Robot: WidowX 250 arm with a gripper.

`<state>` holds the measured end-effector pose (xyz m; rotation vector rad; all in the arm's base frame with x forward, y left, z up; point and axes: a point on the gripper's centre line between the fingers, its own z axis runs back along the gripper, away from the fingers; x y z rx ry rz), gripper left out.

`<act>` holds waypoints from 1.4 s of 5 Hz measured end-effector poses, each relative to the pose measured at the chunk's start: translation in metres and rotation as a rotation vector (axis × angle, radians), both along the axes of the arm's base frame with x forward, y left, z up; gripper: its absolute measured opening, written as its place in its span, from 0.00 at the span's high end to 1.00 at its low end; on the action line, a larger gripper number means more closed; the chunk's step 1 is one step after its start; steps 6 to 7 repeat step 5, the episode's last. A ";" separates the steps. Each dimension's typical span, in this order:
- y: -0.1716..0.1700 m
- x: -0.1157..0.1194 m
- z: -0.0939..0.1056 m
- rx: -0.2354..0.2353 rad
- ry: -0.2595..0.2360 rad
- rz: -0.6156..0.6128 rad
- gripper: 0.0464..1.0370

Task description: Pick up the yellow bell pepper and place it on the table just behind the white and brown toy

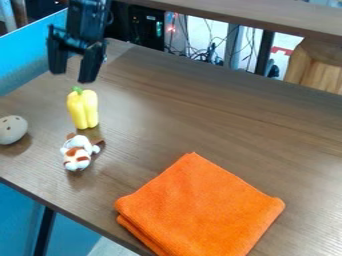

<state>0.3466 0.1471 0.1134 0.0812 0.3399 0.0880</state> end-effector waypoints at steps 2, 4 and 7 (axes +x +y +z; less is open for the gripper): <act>-0.090 0.003 0.041 0.088 -0.067 -0.267 0.03; -0.186 -0.020 0.021 -0.010 -0.001 -0.633 0.03; -0.236 -0.028 0.013 -0.040 0.056 -0.703 0.03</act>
